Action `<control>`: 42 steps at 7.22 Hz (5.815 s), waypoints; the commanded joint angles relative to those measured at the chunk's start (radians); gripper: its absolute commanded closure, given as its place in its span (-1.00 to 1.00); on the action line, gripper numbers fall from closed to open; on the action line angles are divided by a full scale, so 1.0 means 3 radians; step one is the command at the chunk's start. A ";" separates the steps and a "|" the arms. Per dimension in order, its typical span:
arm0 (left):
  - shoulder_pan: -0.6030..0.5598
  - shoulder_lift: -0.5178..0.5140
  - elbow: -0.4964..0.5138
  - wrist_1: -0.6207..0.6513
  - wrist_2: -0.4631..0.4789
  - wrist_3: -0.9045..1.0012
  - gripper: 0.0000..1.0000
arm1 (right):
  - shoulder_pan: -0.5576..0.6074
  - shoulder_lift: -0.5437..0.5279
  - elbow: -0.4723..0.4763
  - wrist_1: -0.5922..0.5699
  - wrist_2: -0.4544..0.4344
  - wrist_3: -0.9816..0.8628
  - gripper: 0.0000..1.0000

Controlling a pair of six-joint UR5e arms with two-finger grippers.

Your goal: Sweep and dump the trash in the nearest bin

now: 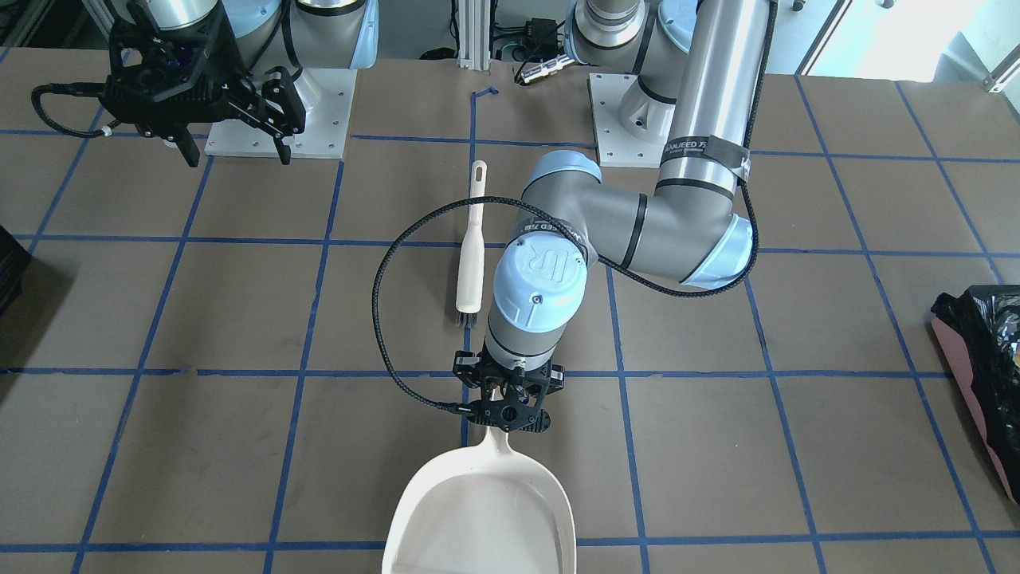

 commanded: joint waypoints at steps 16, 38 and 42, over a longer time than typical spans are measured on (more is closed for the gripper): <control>-0.0155 0.0003 -0.0004 -0.0078 -0.0079 -0.0238 -1.00 | -0.0001 -0.0016 0.0010 -0.0003 0.0017 0.0000 -1.00; 0.0887 0.1915 -0.0117 -0.1483 0.0340 0.0154 -1.00 | 0.0004 -0.0021 0.0010 -0.0003 0.0012 0.0000 -1.00; 0.1020 0.1879 -0.0152 -0.1515 0.0254 0.0319 -1.00 | -0.0001 -0.0021 0.0010 -0.0003 -0.0013 0.0000 -1.00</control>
